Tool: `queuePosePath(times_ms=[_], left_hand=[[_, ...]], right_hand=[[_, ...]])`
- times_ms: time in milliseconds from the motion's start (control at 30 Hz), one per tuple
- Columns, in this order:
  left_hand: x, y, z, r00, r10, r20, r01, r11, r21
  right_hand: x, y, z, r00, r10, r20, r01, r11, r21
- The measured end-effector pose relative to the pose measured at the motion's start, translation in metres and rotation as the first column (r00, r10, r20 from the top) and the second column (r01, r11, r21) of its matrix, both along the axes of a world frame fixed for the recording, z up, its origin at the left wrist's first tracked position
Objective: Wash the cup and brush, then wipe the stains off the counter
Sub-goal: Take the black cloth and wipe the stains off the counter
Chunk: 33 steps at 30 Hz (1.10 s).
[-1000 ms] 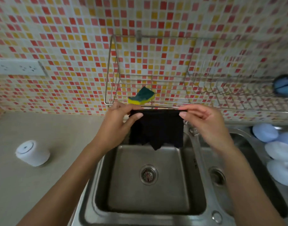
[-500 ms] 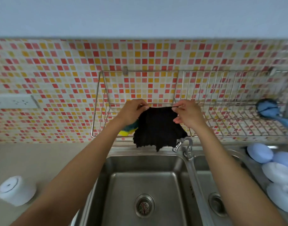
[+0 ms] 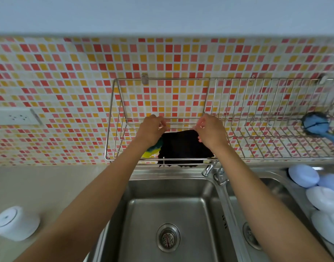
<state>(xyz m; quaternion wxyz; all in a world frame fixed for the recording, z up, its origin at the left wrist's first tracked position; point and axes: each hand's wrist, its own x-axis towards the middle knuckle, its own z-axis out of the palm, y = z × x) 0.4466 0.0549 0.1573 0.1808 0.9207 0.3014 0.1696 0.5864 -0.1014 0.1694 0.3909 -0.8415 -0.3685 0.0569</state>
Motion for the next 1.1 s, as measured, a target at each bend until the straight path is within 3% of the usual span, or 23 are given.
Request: queuePosePath(times_ms=[100,167,267,333,533,667,767,867,933,1100], left_hand=[[-0.017,0.0,0.0,0.977,0.08,-0.197,-0.079,0.997,0.017],[-0.031,-0.001,0.0,0.953,0.069,-0.294,-0.087,0.995,-0.05],[-0.046,-0.009,0.001,0.978,0.001,-0.207,-0.055,0.965,-0.256],[-0.051,-0.016,-0.001,0.993,0.026,-0.112,-0.054,0.966,-0.252],[-0.055,-0.028,-0.006,0.968,0.249,0.04,-0.247,0.967,-0.064],[-0.057,-0.03,-0.009,0.941,0.33,-0.081,-0.334,0.942,-0.043],[-0.064,-0.045,-0.01,0.918,0.395,-0.044,-0.394,0.919,0.032],[-0.081,-0.069,-0.023,0.94,0.341,0.021,-0.336,0.913,0.229],[-0.094,-0.08,-0.037,0.963,0.269,0.026,-0.263,0.909,0.324],[-0.123,-0.095,-0.054,0.969,0.224,-0.106,-0.178,0.927,0.33]], right_hand=[[-0.013,-0.008,-0.003,0.98,0.176,0.097,-0.162,0.977,-0.14],[-0.027,-0.011,-0.003,0.948,0.312,0.057,-0.279,0.906,-0.319],[-0.046,-0.009,-0.008,0.924,0.379,-0.049,-0.34,0.755,-0.56],[-0.052,-0.007,-0.013,0.929,0.37,-0.025,-0.306,0.726,-0.616],[-0.054,-0.01,-0.021,0.93,0.358,0.083,-0.223,0.728,-0.648],[-0.058,-0.013,-0.021,0.926,0.348,0.145,-0.186,0.757,-0.626],[-0.066,-0.018,-0.026,0.921,0.296,0.253,-0.109,0.819,-0.563],[-0.077,-0.026,-0.036,0.887,0.209,0.412,0.008,0.885,-0.465],[-0.08,-0.028,-0.04,0.883,0.202,0.425,0.011,0.894,-0.448],[-0.089,-0.043,-0.031,0.892,0.244,0.381,-0.044,0.885,-0.464]])
